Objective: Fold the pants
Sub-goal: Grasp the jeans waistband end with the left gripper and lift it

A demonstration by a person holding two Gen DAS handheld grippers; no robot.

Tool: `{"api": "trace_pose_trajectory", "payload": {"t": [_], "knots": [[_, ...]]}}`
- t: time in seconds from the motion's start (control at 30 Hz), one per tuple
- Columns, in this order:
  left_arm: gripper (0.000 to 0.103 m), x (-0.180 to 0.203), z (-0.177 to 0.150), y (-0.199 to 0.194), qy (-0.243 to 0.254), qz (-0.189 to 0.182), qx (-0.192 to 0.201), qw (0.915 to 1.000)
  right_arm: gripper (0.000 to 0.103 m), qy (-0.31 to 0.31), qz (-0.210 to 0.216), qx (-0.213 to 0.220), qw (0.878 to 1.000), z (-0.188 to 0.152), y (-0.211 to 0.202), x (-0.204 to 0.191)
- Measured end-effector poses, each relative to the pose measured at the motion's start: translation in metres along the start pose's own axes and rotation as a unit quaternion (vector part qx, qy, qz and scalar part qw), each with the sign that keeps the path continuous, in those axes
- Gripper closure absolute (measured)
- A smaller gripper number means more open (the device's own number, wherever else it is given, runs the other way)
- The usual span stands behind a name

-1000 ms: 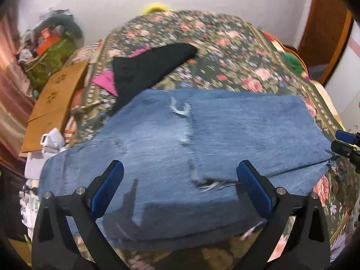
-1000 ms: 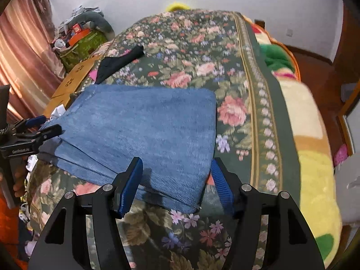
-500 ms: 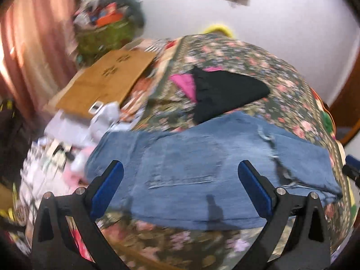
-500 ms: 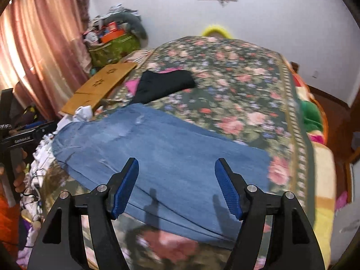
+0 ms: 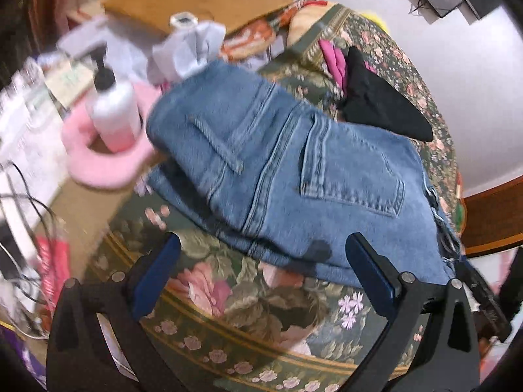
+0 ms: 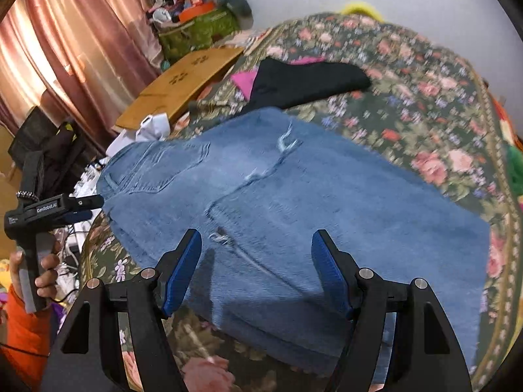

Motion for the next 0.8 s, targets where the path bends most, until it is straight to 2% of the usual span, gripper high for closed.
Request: {"api": "trace_pose_trajectory", "payload": {"t": [0.1,0.3,0.37,0.43,0.47,0.5,0.57,0.7,0.8], "knots": [[0.000,-0.010,-0.001,0.016,-0.031,-0.031,-0.032,0.9985,0.034,-0.012,-0.016,0.001,1.000,-0.002,0.002,-0.006],[0.001,-0.015,0.010,0.035,-0.063,-0.099,-0.049,0.9919,0.033,-0.033,-0.024,-0.007,0.999,-0.002,0.005,-0.009],[0.001,-0.015,0.020,0.042,-0.072,-0.114,-0.055,0.9894,0.033,-0.032,-0.022,-0.006,0.999,-0.002,0.005,-0.009],[0.006,-0.016,0.028,0.045,-0.076,-0.119,-0.053,0.9885,0.033,-0.031,-0.022,-0.005,0.999,-0.003,0.005,-0.009],[0.018,-0.016,0.032,0.045,-0.078,-0.114,-0.050,0.9892,0.033,-0.030,-0.022,-0.004,0.999,-0.003,0.005,-0.009],[0.034,-0.016,0.038,0.046,-0.073,-0.091,-0.044,0.9922,0.033,-0.028,-0.021,-0.003,0.999,-0.002,0.005,-0.009],[0.051,-0.017,0.043,0.045,-0.060,-0.050,-0.028,0.9966,0.033,-0.026,-0.017,-0.005,0.999,-0.002,0.004,-0.008],[0.066,0.002,0.046,0.033,-0.013,0.002,0.021,0.9997,0.035,-0.009,0.002,0.000,1.000,-0.001,-0.015,-0.002],[0.072,0.025,0.049,0.014,0.031,0.036,0.070,0.9964,0.035,0.014,-0.002,0.019,1.000,-0.006,-0.038,0.011]]}}
Point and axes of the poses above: each gripper's, at about its wrist camera, not at the fingertips, and y roughly the way its jaws point, x to its right, z to its top, the point moved 4 cm from there along y, roughly the way its jaws point, and after that the axes turned 9 degrees about -y, right-handed, at the moved point
